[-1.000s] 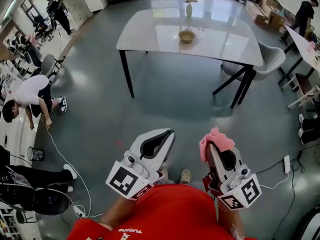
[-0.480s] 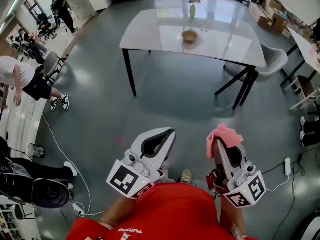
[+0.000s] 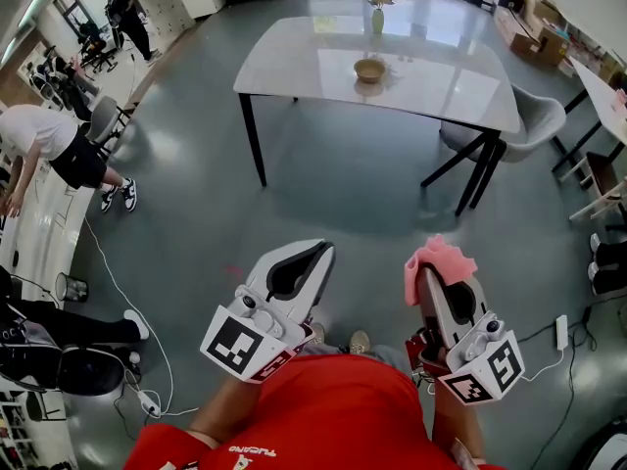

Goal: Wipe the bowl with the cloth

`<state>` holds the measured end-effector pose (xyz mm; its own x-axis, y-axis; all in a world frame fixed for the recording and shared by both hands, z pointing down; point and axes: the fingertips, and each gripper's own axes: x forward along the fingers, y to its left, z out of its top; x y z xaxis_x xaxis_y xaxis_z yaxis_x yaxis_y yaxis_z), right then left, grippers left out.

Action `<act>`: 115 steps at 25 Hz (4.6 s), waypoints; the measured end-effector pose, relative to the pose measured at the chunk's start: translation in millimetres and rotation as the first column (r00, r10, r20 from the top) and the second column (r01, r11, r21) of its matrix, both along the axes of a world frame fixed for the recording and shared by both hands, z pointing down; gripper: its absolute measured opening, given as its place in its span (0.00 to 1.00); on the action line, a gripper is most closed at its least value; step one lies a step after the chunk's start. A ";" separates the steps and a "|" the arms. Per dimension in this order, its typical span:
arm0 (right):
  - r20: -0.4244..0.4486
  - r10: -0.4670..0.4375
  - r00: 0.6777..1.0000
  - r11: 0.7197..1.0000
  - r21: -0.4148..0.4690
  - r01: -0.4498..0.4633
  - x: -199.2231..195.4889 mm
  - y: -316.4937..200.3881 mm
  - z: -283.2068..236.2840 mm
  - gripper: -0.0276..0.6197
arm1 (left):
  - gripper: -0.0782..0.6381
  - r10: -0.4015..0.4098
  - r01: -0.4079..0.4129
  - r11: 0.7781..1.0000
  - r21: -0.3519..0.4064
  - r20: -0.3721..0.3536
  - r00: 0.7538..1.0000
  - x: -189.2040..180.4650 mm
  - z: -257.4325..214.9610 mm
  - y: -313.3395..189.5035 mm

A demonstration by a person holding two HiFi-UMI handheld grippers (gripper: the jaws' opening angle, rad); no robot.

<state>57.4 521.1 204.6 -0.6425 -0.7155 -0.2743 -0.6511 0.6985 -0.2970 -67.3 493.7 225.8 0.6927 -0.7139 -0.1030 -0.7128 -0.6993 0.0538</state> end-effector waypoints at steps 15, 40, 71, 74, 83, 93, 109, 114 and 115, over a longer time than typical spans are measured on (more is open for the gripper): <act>0.011 -0.051 0.999 0.999 -0.006 0.051 51.3 -21.0 4.4 0.08 | 0.12 -0.056 0.056 0.998 -0.008 0.028 0.998 46.0 5.0 -12.0; -0.038 -0.007 0.999 1.000 -0.017 0.006 45.1 -104.5 11.9 0.08 | 0.12 -0.033 0.033 0.999 -0.003 -0.006 0.999 36.2 15.1 -100.7; -0.119 0.115 0.986 0.992 -0.044 -0.121 -44.1 -310.4 12.6 0.08 | 0.12 0.090 -0.090 0.995 -0.038 -0.001 0.996 -42.0 24.7 -311.0; -0.125 0.124 0.984 0.991 -0.043 -0.130 -43.3 -314.4 15.6 0.08 | 0.12 0.099 -0.098 0.994 -0.040 0.005 0.995 -41.2 29.4 -316.1; -0.135 0.143 0.980 0.987 -0.057 -0.151 -45.6 -347.6 21.0 0.08 | 0.12 0.110 -0.109 0.993 -0.053 0.012 0.994 -46.7 38.3 -351.0; -0.155 0.127 0.980 0.991 -0.031 -0.133 -31.5 -400.1 27.8 0.08 | 0.12 0.060 -0.059 0.998 -0.016 0.037 0.998 -39.6 38.4 -399.9; -0.189 0.076 0.979 0.995 -0.041 -0.086 6.0 -510.7 47.6 0.08 | 0.12 -0.028 0.035 0.997 -0.074 0.090 0.996 -8.7 55.8 -504.3; -0.196 0.049 0.979 0.997 -0.051 -0.060 21.0 -544.6 54.1 0.08 | 0.12 -0.049 0.062 0.993 -0.104 0.116 0.992 6.8 65.8 -537.9; -0.196 0.045 0.980 0.997 -0.053 -0.056 24.2 -550.8 55.4 0.08 | 0.12 -0.053 0.067 0.991 -0.113 0.120 0.991 9.9 68.4 -544.0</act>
<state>81.7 -29.6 260.1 -0.6422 -0.7594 -0.1043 -0.7344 0.6486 -0.2003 -57.4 -50.3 294.2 0.6507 -0.7568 0.0624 -0.7593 -0.6490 0.0466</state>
